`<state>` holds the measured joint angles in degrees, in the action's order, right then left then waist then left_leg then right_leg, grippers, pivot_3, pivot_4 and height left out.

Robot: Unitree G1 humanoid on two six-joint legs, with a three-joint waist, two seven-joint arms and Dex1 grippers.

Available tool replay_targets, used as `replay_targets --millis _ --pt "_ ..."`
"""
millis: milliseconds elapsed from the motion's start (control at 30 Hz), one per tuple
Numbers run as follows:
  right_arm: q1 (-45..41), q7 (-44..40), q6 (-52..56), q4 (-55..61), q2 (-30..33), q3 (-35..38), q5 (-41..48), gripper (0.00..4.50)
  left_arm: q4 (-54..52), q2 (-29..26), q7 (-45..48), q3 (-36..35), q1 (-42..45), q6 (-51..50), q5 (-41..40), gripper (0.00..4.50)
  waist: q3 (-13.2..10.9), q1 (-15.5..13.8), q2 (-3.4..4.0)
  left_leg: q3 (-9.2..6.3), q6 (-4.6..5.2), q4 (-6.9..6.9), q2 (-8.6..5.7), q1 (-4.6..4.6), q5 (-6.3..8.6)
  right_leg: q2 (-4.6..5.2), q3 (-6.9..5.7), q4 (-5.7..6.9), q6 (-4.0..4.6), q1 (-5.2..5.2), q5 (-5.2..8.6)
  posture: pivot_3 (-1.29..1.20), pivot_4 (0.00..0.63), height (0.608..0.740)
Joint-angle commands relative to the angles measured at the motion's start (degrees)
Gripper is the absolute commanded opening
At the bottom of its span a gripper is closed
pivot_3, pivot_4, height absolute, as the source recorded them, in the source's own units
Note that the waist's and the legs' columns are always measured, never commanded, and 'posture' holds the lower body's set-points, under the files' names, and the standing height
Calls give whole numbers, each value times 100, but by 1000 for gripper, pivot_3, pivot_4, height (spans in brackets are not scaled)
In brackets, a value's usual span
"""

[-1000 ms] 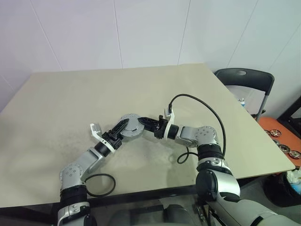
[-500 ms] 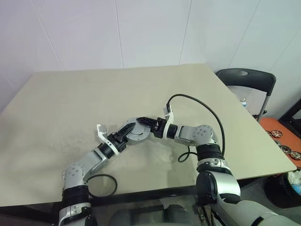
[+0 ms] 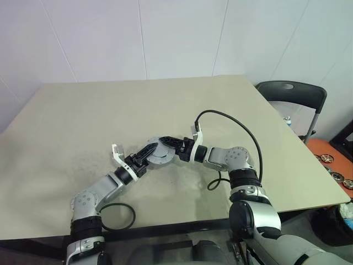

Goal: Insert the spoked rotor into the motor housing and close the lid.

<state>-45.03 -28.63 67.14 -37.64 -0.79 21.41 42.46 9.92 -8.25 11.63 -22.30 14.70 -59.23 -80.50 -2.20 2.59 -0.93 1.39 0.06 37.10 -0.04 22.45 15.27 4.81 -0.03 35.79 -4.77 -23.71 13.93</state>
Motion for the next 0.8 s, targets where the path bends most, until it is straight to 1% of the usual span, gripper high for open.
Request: replay_targets --millis 33,233,300,467,567,600,800 --pt "-245 -83 -9 -102 116 100 113 2542 -260 -274 176 -274 204 238 4 2180 0 -3 0 0 0 0 0 1 0 1 0 0 4 0 2 0 0 740" --pt "-417 -375 -178 -335 396 18 56 2542 -171 -364 290 -288 127 312 97 2180 0 -8 1 1 0 -3 -10 6 0 18 -1 -11 4 0 2 0 0 740" --pt "-493 -435 -167 -413 471 49 112 2542 -204 -317 296 -249 110 328 124 2180 -1 -7 1 2 0 -4 -12 8 1 21 -1 -19 6 0 1 0 0 740" --pt "-433 -582 -342 -337 516 -145 -7 2542 -347 -142 176 -173 147 354 161 2180 -1 -8 1 2 3 -14 -11 13 3 29 -1 -36 6 -1 -3 0 0 740" --pt "-443 -523 -162 -379 470 -84 79 3120 -499 -86 44 -166 162 323 73 2180 -1 -8 1 2 3 -15 -11 23 4 30 -1 -36 -3 -10 -9 0 0 740" --pt "-444 -507 -138 -394 459 -80 77 3397 -522 -81 9 -173 169 320 55 2180 -1 -8 1 1 2 -14 -11 30 3 32 -1 -34 -3 -17 -9 0 0 740" --pt "-450 -459 -343 -513 465 -127 -94 3397 -727 -188 -168 -278 211 390 5 2180 0 -7 1 1 -1 -7 -11 79 1 34 1 -26 -1 -70 -15 0 0 740"
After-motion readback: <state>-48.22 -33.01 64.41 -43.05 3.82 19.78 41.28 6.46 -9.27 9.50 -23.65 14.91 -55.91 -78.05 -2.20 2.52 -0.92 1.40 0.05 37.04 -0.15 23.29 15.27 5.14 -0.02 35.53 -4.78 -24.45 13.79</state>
